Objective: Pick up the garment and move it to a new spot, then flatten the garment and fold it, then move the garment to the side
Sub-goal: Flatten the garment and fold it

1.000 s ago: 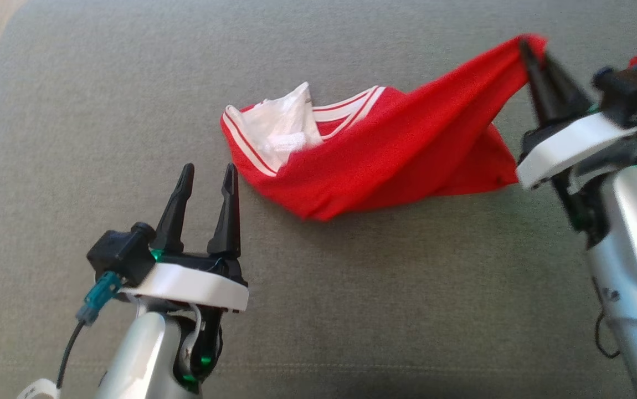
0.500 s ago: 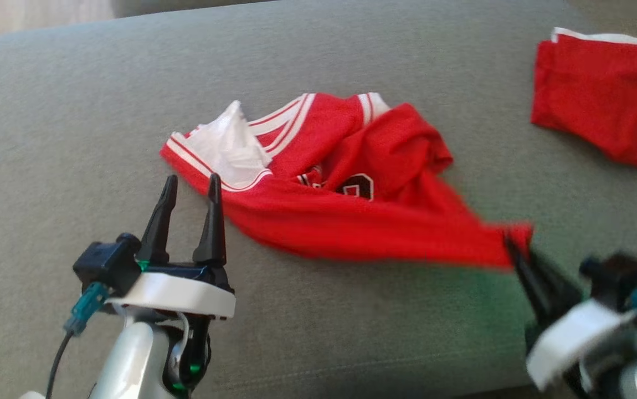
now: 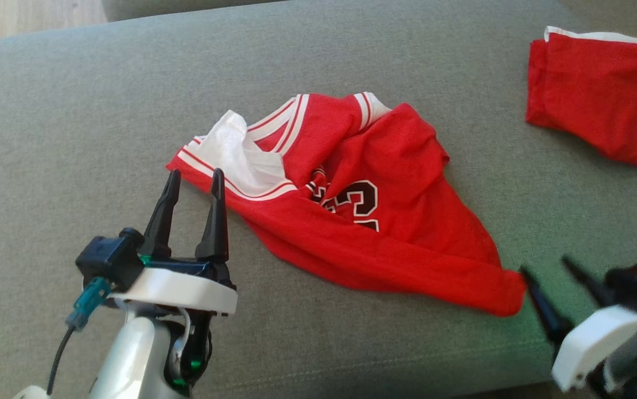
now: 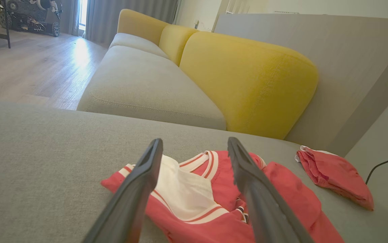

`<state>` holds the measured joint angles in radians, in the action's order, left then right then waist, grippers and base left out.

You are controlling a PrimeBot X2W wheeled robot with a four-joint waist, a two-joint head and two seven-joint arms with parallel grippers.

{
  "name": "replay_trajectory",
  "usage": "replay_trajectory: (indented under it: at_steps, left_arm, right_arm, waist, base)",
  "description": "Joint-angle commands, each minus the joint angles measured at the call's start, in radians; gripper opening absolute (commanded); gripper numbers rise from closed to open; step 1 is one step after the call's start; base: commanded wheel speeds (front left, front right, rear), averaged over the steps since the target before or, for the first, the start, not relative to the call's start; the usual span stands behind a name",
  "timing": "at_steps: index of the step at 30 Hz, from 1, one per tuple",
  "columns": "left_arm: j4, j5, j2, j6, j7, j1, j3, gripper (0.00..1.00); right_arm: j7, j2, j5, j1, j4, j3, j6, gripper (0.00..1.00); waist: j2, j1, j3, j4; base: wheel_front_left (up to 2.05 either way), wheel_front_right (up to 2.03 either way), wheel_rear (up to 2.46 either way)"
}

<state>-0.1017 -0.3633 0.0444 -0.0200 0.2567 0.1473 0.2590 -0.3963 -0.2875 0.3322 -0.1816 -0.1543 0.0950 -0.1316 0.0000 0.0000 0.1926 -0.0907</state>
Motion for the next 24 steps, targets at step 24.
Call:
replay_trajectory:
  at_steps: [24]
  left_arm:
    - [-0.05, 0.036, 0.006, -0.008, 0.005, 0.081, -0.006, 1.0]
  right_arm:
    - [0.488, 0.227, -0.267, 0.265, 0.122, 0.094, 0.001, 1.0]
  waist:
    - [0.0, 0.0, 0.024, -0.014]
  base:
    - [0.0, 0.0, 0.0]
